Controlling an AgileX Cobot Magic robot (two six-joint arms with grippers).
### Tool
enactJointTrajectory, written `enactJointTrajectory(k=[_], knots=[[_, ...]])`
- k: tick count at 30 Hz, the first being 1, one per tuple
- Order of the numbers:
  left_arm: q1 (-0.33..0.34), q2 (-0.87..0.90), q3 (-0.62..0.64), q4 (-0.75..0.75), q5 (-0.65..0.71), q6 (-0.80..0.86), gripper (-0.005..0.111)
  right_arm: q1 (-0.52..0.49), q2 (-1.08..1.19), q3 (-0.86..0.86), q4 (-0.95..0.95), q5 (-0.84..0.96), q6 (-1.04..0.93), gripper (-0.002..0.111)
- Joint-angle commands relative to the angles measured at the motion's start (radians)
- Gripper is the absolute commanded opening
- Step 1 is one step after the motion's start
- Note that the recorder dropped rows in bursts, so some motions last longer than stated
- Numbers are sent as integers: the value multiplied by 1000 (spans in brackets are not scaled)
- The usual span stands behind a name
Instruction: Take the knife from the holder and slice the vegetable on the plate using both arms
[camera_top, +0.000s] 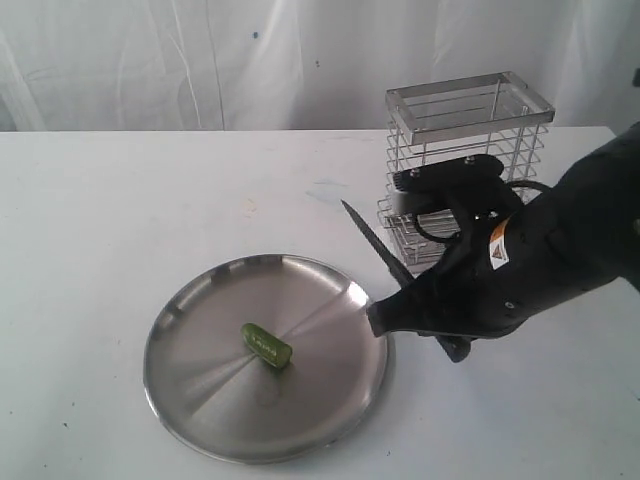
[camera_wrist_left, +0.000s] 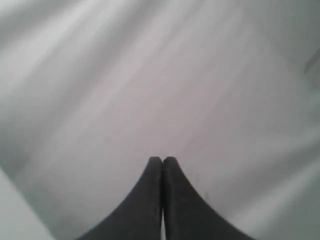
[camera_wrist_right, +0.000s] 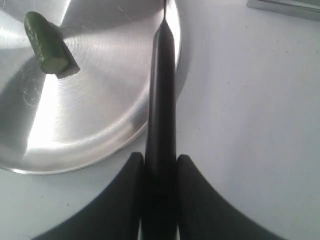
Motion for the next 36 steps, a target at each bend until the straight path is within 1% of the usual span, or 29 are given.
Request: enactJointTrajectory(k=[1,3,4,6,7,8,9,11,13,14,16,18,19,20,21,22,24,26,28,30,32,33,36], knots=[[-3,132,-184,-136,-111,293,0,-25,-9,-11,44,8,-67,0],[-3,235,-291,45,45,324,0,-25,0,-17,44,15,-75,0],[-3,305,-362,194,158,318,0,-25,5,-20,48,20,-94,0],[-3,469,-511,540,413,277,0,-25,17,-21,53,21,-120,0],[-3,558,-597,704,559,220,0,-25,21,-21,60,21,-127,0],[-3,648,-677,834,690,152,0,-25,28,-21,70,17,-139,0],[-3,735,-746,914,795,105,0,-25,32,-21,77,12,-145,0],[-3,876,-862,951,954,113,0,-25,42,-21,95,2,-170,0],[-5,991,-949,881,1074,204,0,-25,51,-21,119,4,-200,0],[-7,1043,-990,774,1140,311,0,-25,56,-21,125,6,-214,0],[-21,1124,-1053,469,1286,618,0,-27,55,-21,124,11,-223,0],[-43,1188,-1092,129,1514,1092,0,-38,55,-21,130,11,-223,0],[-52,1209,-1096,18,1636,1323,0,-51,55,-21,130,11,-223,0],[-65,1233,-1097,-87,1731,1505,0,-68,55,-21,130,11,-219,0],[-82,1254,-1097,-164,1786,1625,0,-85,55,-21,136,11,-219,0],[-103,1268,-1094,-213,1800,1683,0,-110,55,-21,151,14,-221,0],[-158,1301,-1087,-256,1787,1813,0,-153,55,-21,191,27,-259,0],[-224,1339,-1076,-234,1771,1992,0,-191,55,-21,271,61,-358,0],[-299,1384,-1063,-198,1747,2197,4,-212,55,-21,322,88,-419,0],[-382,1440,-1046,-150,1707,2355,13,-213,55,-21,331,100,-429,0],[-444,1485,-1037,-104,1644,2409,21,-213,55,-21,331,106,-429,0],[-464,1505,-1037,-81,1608,2410,25,-213,55,-21,331,110,-429,0],[-480,1542,-1037,-60,1529,2391,39,-213,55,-21,327,155,-429,0]])
